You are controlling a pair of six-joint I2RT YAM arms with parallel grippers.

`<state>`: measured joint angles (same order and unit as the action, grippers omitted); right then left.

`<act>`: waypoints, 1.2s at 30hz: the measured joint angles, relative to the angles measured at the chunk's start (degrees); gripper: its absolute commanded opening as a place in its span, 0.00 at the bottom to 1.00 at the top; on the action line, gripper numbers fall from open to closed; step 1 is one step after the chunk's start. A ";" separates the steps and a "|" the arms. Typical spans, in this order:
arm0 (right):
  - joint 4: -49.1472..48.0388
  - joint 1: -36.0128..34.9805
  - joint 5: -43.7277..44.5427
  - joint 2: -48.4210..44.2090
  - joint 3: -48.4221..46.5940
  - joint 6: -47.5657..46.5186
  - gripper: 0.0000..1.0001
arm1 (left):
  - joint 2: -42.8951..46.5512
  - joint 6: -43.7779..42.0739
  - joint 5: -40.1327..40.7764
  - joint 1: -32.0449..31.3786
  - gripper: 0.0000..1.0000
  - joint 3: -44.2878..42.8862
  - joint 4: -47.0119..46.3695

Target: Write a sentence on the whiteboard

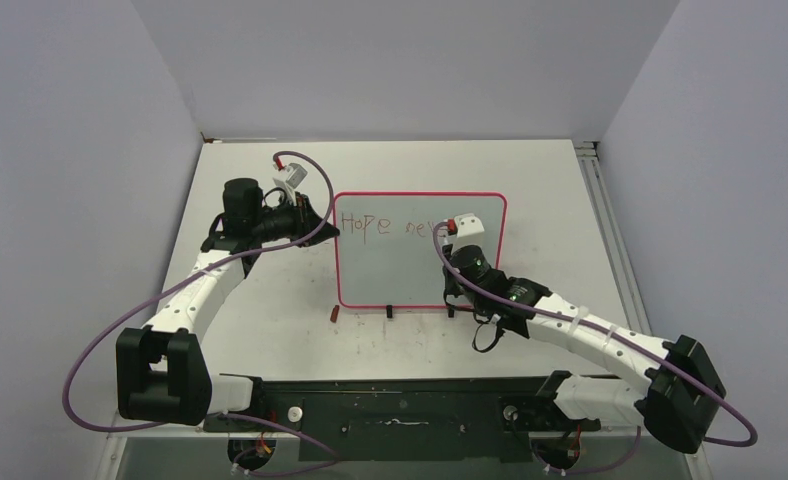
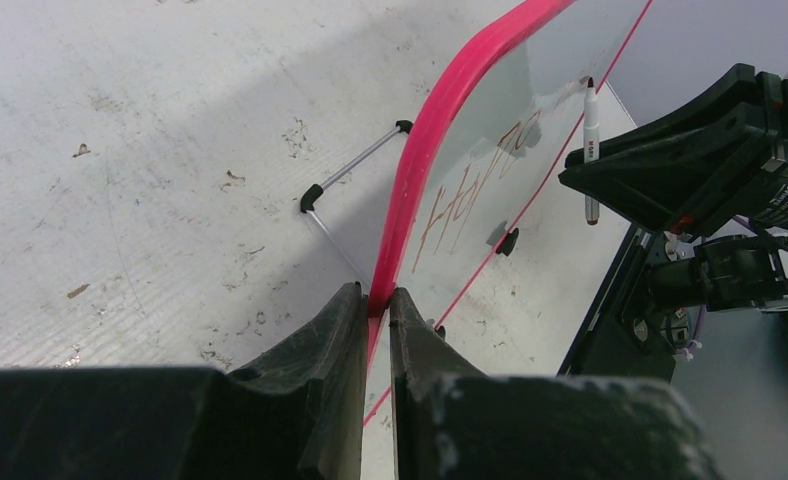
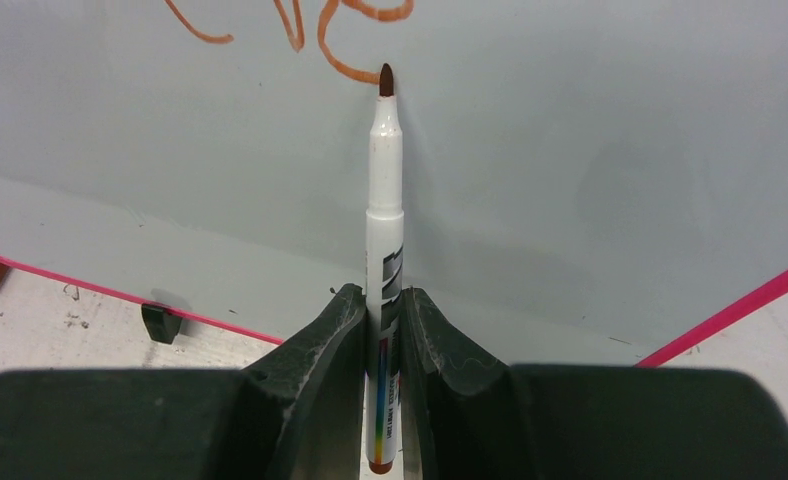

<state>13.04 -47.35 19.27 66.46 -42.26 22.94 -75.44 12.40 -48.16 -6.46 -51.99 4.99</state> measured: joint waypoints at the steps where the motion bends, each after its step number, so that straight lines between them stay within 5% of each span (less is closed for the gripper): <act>1: 0.15 0.00 -0.02 -0.52 0.04 -0.15 0.05 | 0.00 0.00 0.00 0.00 0.00 0.00 0.00; 9: -0.48 0.07 -0.07 -7.87 0.55 -1.88 0.05 | 0.07 -0.02 -0.02 -0.15 0.00 0.11 0.00; 36: -0.48 2.93 -1.20 -1.07 -1.70 -5.64 0.05 | 0.33 -0.02 0.02 -0.20 0.00 0.11 0.00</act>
<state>12.56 -44.42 18.06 65.39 -43.97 17.30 -75.11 12.38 -48.14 -6.66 -51.88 4.99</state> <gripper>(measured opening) 0.158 0.098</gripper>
